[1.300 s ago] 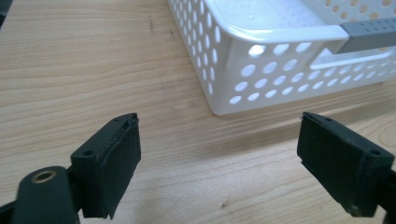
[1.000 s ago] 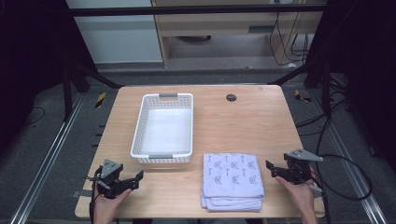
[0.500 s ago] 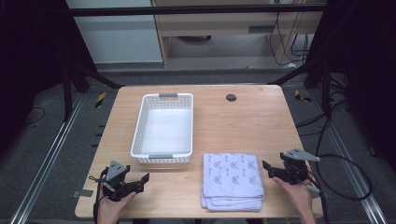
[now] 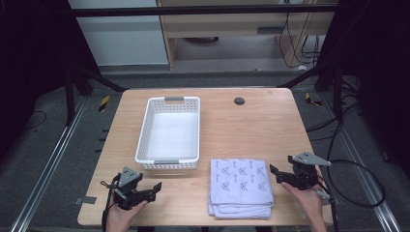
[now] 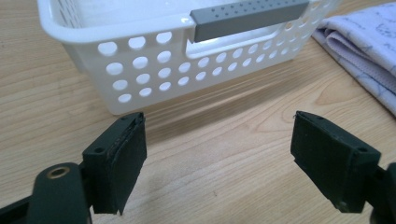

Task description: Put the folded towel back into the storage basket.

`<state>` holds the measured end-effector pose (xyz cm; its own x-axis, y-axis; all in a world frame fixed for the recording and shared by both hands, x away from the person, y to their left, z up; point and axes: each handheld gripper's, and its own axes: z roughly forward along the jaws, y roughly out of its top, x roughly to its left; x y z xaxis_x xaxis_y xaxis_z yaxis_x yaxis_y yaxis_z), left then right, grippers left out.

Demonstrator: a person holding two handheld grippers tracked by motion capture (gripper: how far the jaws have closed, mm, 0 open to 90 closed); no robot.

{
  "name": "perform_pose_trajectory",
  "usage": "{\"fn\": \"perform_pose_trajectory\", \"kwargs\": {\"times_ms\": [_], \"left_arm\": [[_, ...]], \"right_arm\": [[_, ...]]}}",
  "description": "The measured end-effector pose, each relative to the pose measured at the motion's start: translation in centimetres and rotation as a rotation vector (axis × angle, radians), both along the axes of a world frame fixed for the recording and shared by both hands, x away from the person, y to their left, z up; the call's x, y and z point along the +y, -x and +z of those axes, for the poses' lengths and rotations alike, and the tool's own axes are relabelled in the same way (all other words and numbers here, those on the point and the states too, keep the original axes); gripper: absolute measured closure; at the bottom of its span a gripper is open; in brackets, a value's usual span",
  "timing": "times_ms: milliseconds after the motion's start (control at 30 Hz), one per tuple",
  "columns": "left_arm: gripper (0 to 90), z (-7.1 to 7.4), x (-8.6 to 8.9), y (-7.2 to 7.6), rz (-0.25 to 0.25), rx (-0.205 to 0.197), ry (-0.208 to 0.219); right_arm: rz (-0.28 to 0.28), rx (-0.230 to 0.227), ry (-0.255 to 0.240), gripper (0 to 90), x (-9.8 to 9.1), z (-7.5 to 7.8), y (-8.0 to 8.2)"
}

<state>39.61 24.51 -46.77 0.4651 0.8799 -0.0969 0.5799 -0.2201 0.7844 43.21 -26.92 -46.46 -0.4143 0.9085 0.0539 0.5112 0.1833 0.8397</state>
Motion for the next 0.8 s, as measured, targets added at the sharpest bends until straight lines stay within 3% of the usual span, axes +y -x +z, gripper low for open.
{"fn": "perform_pose_trajectory", "kwargs": {"times_ms": [800], "left_arm": [[17.9,3.7,-2.0,-0.3,-0.038,-0.074,0.022]], "right_arm": [[0.027,-0.059,-0.042,25.6,0.7,3.8,-1.1]]}}
